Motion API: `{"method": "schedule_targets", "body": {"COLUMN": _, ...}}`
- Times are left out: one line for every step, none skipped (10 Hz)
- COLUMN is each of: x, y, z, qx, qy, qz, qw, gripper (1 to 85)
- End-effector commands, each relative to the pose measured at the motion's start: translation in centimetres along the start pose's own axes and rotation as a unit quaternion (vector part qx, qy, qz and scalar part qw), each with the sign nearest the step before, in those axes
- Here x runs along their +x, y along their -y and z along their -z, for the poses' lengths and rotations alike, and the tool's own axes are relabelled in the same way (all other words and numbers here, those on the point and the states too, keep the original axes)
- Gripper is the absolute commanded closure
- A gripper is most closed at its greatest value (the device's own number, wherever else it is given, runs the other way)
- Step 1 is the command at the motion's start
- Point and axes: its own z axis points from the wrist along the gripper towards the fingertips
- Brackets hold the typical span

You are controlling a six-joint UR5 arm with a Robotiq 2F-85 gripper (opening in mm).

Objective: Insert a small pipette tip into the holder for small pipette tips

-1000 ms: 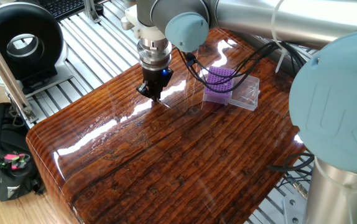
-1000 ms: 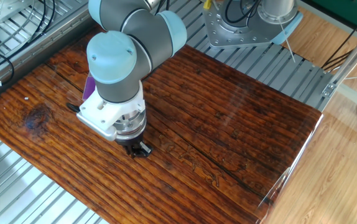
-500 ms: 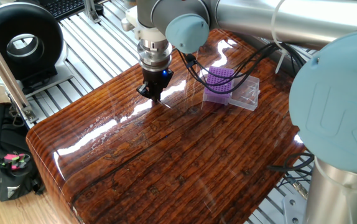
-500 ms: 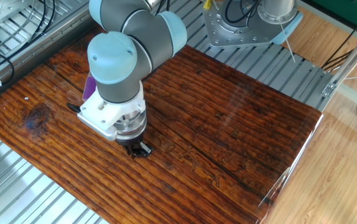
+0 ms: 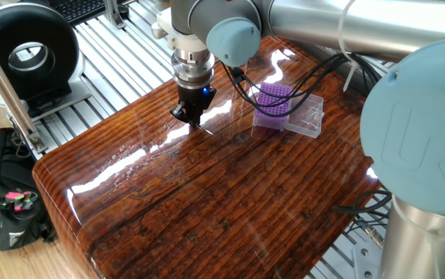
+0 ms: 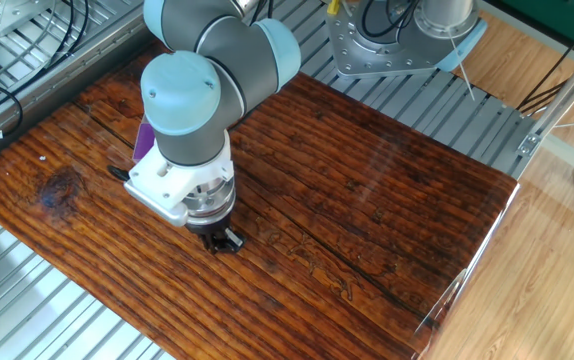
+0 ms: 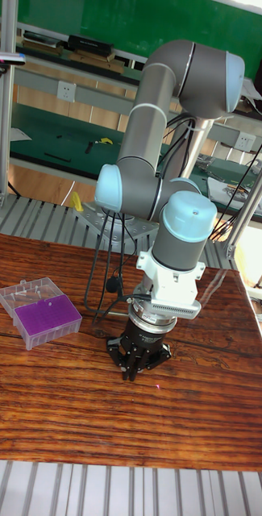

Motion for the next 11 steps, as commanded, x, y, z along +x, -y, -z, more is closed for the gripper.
{"method": "schedule_targets", "body": {"x": -0.10, "y": -0.16, "z": 0.11, "qx": -0.006, "qy": 0.001, "qz": -0.005, "qw": 1.0000, "gripper": 67.3}}
{"method": "schedule_targets", "body": {"x": -0.10, "y": -0.16, "z": 0.10, "qx": -0.006, "qy": 0.001, "qz": -0.005, "qw": 1.0000, "gripper": 67.7}}
{"method": "schedule_targets", "body": {"x": -0.11, "y": -0.15, "z": 0.09, "qx": -0.006, "qy": 0.001, "qz": -0.005, "qw": 1.0000, "gripper": 67.7}}
{"method": "schedule_targets", "body": {"x": -0.16, "y": -0.14, "z": 0.09, "qx": -0.006, "qy": 0.002, "qz": -0.005, "qw": 1.0000, "gripper": 67.7}}
{"method": "schedule_targets", "body": {"x": -0.16, "y": -0.14, "z": 0.10, "qx": -0.006, "qy": 0.002, "qz": -0.005, "qw": 1.0000, "gripper": 67.7}}
{"method": "schedule_targets", "body": {"x": -0.19, "y": -0.11, "z": 0.10, "qx": -0.006, "qy": 0.002, "qz": -0.004, "qw": 1.0000, "gripper": 68.0}}
{"method": "schedule_targets", "body": {"x": -0.21, "y": -0.08, "z": 0.09, "qx": -0.006, "qy": 0.002, "qz": -0.004, "qw": 1.0000, "gripper": 68.0}}
{"method": "schedule_targets", "body": {"x": -0.22, "y": -0.12, "z": 0.10, "qx": -0.007, "qy": 0.002, "qz": -0.005, "qw": 1.0000, "gripper": 68.0}}
{"method": "schedule_targets", "body": {"x": -0.32, "y": -0.18, "z": 0.11, "qx": -0.008, "qy": 0.003, "qz": -0.005, "qw": 0.9999, "gripper": 68.0}}
{"method": "schedule_targets", "body": {"x": -0.38, "y": -0.13, "z": 0.12, "qx": -0.008, "qy": 0.003, "qz": -0.005, "qw": 0.9999, "gripper": 68.0}}
{"method": "schedule_targets", "body": {"x": -0.43, "y": -0.15, "z": 0.16, "qx": -0.009, "qy": 0.003, "qz": -0.005, "qw": 0.9999, "gripper": 68.0}}
